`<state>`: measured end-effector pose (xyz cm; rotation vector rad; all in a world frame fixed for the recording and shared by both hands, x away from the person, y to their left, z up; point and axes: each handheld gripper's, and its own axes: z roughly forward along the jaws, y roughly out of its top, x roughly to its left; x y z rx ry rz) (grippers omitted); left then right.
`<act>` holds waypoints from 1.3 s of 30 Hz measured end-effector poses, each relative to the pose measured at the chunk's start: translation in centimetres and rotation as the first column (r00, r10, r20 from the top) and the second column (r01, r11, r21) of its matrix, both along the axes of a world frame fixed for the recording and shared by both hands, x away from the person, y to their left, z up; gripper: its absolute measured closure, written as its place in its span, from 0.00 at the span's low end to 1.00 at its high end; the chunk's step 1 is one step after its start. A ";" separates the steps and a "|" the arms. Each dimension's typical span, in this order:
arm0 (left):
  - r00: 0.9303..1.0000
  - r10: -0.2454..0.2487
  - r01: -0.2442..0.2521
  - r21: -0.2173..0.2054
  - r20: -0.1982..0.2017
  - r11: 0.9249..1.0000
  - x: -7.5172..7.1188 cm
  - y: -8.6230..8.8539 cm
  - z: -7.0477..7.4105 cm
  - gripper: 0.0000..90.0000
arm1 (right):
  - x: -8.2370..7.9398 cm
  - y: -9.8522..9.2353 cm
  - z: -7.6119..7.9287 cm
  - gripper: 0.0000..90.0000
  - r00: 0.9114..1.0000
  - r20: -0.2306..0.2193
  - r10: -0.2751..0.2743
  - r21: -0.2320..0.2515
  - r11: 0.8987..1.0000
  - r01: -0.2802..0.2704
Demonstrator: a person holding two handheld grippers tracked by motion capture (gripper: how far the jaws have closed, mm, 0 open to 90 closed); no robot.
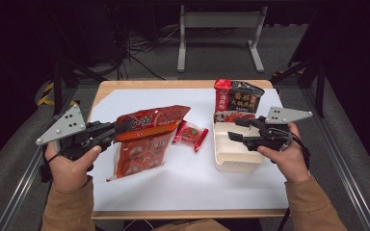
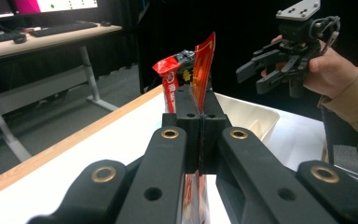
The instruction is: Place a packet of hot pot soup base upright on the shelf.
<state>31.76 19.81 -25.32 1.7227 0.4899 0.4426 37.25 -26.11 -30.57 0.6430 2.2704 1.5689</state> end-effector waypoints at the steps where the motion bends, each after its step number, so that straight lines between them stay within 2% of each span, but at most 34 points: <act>1: 1.000 -0.004 0.004 -0.001 0.002 1.000 0.0 -0.2 0.0 1.00 | 0.0 0.3 -0.1 0.46 1.000 -0.001 0.006 0.001 1.000 -0.006; 8: 0.999 -0.041 0.041 -0.016 0.007 0.999 0.3 -1.8 0.0 1.00 | 0.1 2.4 -0.6 0.42 0.998 0.004 0.055 -0.013 0.998 -0.055; 15: 0.995 -0.096 0.097 -0.026 0.009 0.995 0.4 -3.6 0.0 1.00 | 0.1 4.4 -1.4 0.40 0.995 0.014 0.101 -0.010 0.995 -0.101; 24: 0.990 -0.143 0.143 -0.031 0.006 0.989 0.4 -5.1 0.0 1.00 | -0.1 5.7 -2.3 0.38 0.990 0.007 0.141 -0.025 0.990 -0.141; 29: 0.986 -0.166 0.166 -0.042 0.014 0.985 0.4 -5.7 0.0 1.00 | -0.3 6.6 -2.7 0.34 0.985 0.021 0.169 -0.038 0.985 -0.168; 39: 0.980 -0.200 0.201 -0.024 0.014 0.979 0.5 -7.2 -0.3 1.00 | -0.1 7.5 -3.8 0.31 0.977 0.018 0.214 -0.013 0.977 -0.213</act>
